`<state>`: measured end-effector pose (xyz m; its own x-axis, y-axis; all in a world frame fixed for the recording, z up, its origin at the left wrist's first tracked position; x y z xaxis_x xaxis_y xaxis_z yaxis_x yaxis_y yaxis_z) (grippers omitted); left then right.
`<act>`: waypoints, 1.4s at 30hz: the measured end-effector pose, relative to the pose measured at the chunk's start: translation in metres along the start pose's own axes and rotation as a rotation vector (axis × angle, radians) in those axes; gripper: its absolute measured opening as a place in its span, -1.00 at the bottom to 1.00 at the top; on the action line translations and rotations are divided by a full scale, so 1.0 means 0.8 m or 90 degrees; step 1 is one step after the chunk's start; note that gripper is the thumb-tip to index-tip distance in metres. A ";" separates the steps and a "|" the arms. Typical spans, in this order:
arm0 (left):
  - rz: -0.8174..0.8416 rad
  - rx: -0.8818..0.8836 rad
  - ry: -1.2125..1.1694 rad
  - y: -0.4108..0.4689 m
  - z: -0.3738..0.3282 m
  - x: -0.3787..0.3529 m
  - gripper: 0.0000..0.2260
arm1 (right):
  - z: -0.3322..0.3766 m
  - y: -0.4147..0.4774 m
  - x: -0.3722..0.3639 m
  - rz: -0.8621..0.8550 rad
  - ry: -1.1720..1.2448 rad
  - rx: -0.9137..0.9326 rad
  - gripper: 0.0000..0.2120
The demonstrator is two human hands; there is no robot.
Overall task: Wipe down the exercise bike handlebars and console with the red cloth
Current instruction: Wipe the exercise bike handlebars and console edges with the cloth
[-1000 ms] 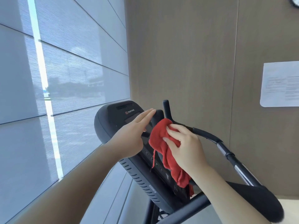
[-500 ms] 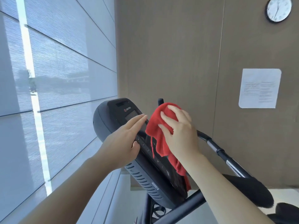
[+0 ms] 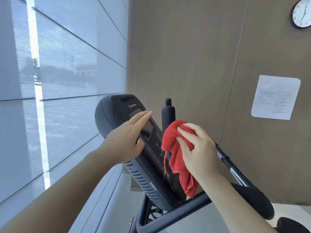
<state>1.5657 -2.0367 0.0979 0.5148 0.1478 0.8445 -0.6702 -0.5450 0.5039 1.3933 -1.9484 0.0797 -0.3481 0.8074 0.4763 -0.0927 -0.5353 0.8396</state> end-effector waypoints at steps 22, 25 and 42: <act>0.083 -0.317 -0.037 0.032 0.032 -0.023 -0.26 | 0.047 -0.029 -0.040 -0.075 -0.200 -0.126 -0.72; 0.050 -0.351 -0.085 0.063 0.031 -0.003 -0.25 | 0.062 -0.005 -0.022 -0.181 -0.209 -0.145 -0.73; 0.188 -0.417 -0.226 0.106 0.045 0.001 -0.25 | 0.066 0.008 -0.054 -0.142 -0.316 -0.176 -0.69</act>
<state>1.5289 -2.1128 0.1350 0.3321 -0.2591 0.9070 -0.9265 0.0909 0.3652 1.4569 -1.9737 0.0785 0.1775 0.8914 0.4171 -0.3755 -0.3304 0.8659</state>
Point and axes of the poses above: each hand's wrist, its own y-axis towards the middle knuckle, its own x-axis out of the back of the hand, z = x × y, the point moved 5 cm from there along y, towards the middle knuckle, and after that the axes turned 10 degrees about z, right-handed, at the moved point
